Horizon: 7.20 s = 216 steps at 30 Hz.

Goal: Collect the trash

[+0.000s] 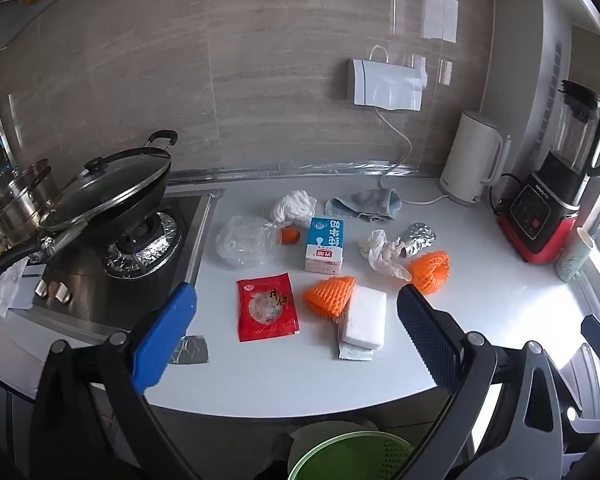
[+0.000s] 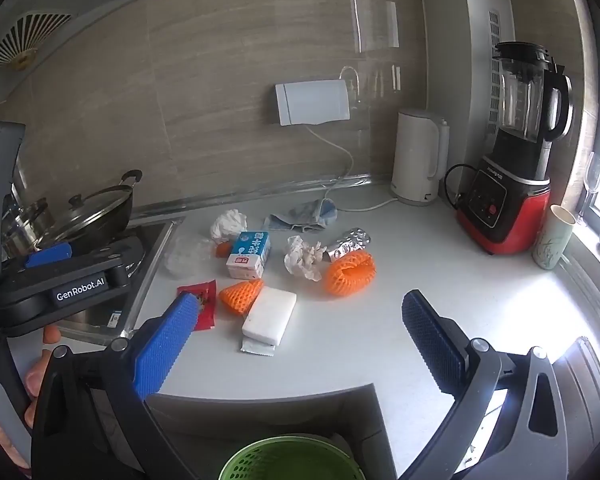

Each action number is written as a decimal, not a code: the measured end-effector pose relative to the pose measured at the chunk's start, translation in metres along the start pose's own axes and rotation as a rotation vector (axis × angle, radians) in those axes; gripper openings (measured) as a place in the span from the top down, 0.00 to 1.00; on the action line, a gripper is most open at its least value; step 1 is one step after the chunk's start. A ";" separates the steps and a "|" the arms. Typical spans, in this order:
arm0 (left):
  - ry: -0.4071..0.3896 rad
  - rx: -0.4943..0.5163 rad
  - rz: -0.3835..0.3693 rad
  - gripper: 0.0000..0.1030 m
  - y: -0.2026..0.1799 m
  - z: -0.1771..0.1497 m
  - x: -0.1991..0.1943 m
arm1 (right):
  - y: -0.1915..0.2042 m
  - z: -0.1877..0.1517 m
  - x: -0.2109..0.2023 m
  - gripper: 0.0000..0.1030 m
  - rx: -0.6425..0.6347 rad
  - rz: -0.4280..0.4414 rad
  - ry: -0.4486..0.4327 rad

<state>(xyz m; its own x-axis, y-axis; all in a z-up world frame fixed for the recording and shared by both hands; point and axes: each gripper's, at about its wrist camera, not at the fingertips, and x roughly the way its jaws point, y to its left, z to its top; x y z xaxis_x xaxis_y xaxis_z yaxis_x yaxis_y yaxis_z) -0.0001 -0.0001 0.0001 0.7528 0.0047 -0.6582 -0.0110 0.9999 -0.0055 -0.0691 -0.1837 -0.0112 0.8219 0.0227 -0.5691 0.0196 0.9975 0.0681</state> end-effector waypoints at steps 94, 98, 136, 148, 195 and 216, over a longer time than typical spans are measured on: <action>0.045 0.008 -0.022 0.06 0.019 0.000 0.065 | -0.013 -0.001 0.066 0.02 0.058 0.017 0.043; 0.051 0.053 -0.027 0.06 0.021 -0.001 0.097 | -0.018 -0.003 0.094 0.02 0.071 0.011 0.055; 0.391 0.146 -0.160 0.39 -0.044 0.034 0.383 | -0.080 -0.015 0.307 0.02 0.272 -0.168 0.288; 0.302 0.149 -0.220 0.39 -0.023 0.047 0.331 | -0.092 -0.016 0.338 0.72 0.345 -0.143 0.372; 0.444 0.477 -0.427 0.21 -0.063 -0.223 0.060 | -0.067 -0.165 0.013 0.72 0.062 0.059 0.360; 0.236 0.207 -0.219 0.12 0.013 -0.111 0.039 | -0.021 -0.216 0.058 0.18 -0.087 0.213 0.541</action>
<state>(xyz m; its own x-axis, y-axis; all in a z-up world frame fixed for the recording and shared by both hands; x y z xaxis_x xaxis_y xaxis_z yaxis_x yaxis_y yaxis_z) -0.0444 0.0123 -0.1092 0.5502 -0.1876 -0.8137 0.2840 0.9584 -0.0290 -0.1447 -0.1892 -0.2224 0.3948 0.2314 -0.8891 -0.1798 0.9685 0.1722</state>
